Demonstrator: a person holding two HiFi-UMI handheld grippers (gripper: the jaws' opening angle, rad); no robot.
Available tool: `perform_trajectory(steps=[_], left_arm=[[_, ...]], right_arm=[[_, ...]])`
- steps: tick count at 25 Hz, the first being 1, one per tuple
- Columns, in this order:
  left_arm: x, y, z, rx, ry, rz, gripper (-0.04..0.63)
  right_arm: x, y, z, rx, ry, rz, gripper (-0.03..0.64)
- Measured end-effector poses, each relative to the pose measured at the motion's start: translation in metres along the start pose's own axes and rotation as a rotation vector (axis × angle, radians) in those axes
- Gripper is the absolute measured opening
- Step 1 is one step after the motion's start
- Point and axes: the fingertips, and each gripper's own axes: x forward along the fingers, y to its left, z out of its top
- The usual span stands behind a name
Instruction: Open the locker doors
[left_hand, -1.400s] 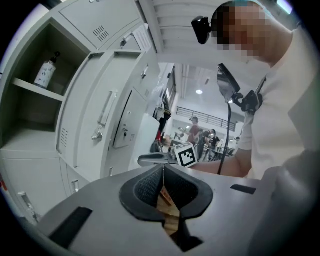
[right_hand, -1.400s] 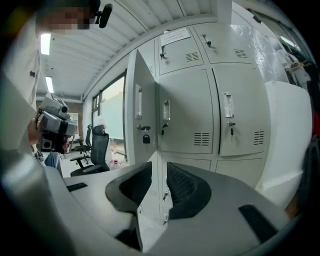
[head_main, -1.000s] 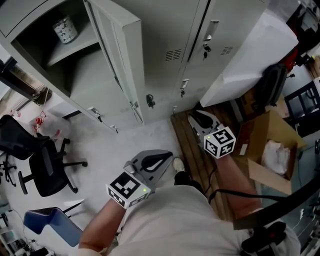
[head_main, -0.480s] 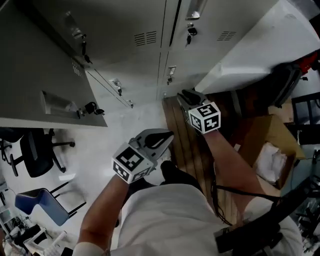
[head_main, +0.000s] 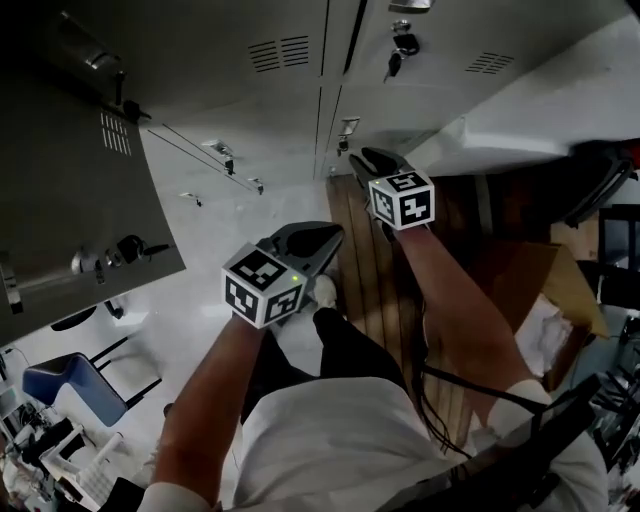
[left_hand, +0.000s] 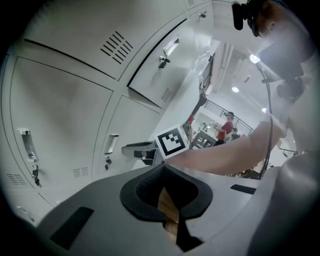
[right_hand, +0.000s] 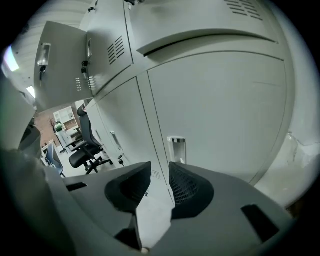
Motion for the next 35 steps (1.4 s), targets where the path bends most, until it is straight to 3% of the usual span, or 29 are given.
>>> perform_trajectory(steps=[6, 15, 23, 35], left_arm=[[0.006, 0.027, -0.001, -0.049, 0.011, 0.046, 0.011], [-0.001, 0.037, -0.002, -0.062, 0.015, 0.061, 0.011], [-0.004, 0.042, -0.008, -0.077, 0.023, 0.059, 0.011], [-0.007, 0.041, -0.008, -0.067, 0.021, 0.057, 0.011]], right_arm=[[0.04, -0.005, 0.002, -0.003, 0.002, 0.009, 0.094], [0.081, -0.017, 0.007, -0.01, 0.01, -0.014, 0.123], [0.094, -0.021, 0.005, 0.0, -0.016, -0.047, 0.126], [0.085, -0.019, 0.0, 0.108, -0.028, -0.078, 0.126]])
